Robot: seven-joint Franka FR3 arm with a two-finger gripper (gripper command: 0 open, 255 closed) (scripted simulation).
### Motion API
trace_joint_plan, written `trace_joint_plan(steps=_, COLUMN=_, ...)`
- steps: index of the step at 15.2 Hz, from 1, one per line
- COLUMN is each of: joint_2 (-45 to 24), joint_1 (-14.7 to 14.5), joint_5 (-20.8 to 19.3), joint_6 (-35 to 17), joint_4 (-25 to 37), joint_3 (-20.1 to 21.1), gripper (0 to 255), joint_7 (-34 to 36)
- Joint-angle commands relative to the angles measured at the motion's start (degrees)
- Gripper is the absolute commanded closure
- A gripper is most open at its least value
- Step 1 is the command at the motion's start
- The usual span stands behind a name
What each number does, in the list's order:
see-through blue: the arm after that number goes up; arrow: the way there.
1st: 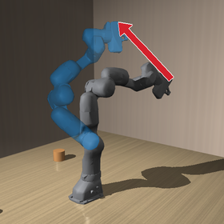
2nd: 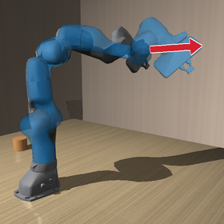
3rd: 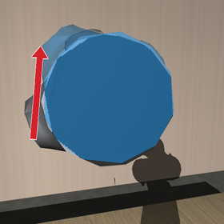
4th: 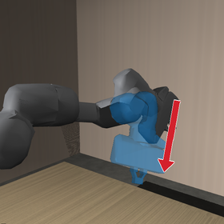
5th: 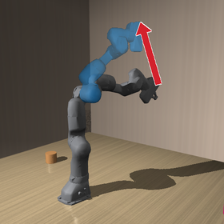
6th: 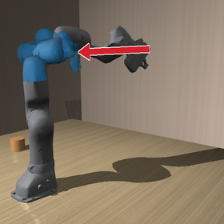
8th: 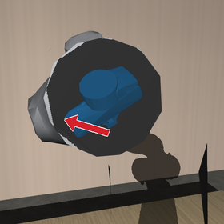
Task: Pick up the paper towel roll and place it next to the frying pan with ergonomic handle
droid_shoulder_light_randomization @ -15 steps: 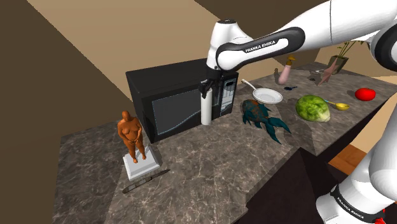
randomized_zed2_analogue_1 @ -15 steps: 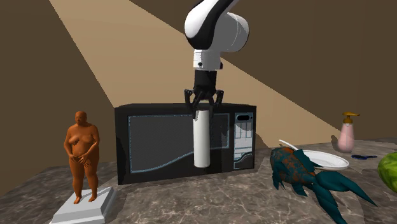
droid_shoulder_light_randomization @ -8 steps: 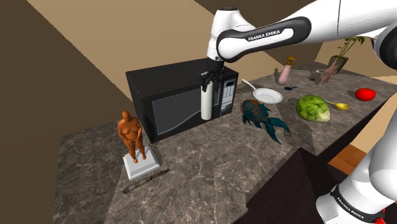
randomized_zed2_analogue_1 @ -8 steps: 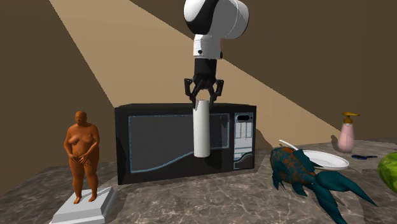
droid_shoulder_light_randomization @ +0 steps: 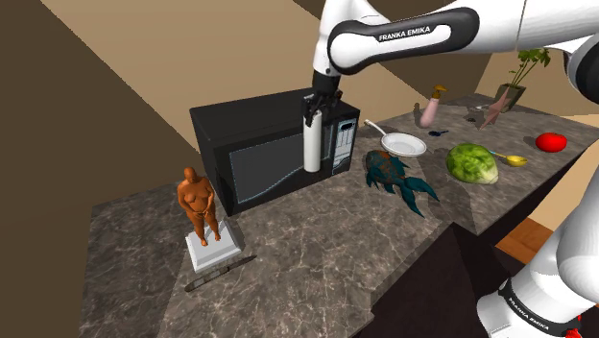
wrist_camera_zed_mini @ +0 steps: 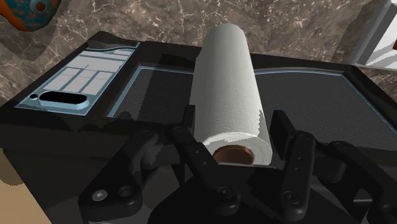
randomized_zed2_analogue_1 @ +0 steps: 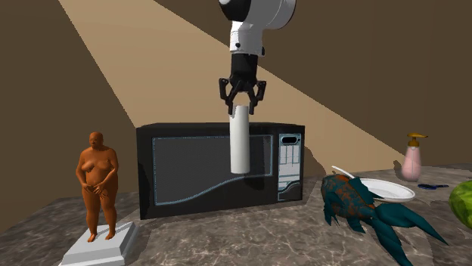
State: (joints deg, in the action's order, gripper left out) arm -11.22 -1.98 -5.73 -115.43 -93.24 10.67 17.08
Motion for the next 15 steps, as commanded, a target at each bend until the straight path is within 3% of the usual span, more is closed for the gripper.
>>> trace_joint_plan(steps=1, joint_2=0.27, joint_1=-0.05, joint_5=0.09, joint_6=1.55, joint_4=1.26, joint_3=0.05, gripper=255, joint_7=-0.06)
trace_joint_plan(steps=14, joint_2=-0.81, joint_1=-0.42, joint_5=0.1, joint_6=11.79, joint_4=12.56, joint_3=0.21, gripper=255, joint_7=-0.57)
trace_joint_plan(steps=15, joint_2=-0.09, joint_1=0.46, joint_5=0.56, joint_6=10.96, joint_4=11.12, joint_3=-0.23, gripper=255, joint_7=-1.84)
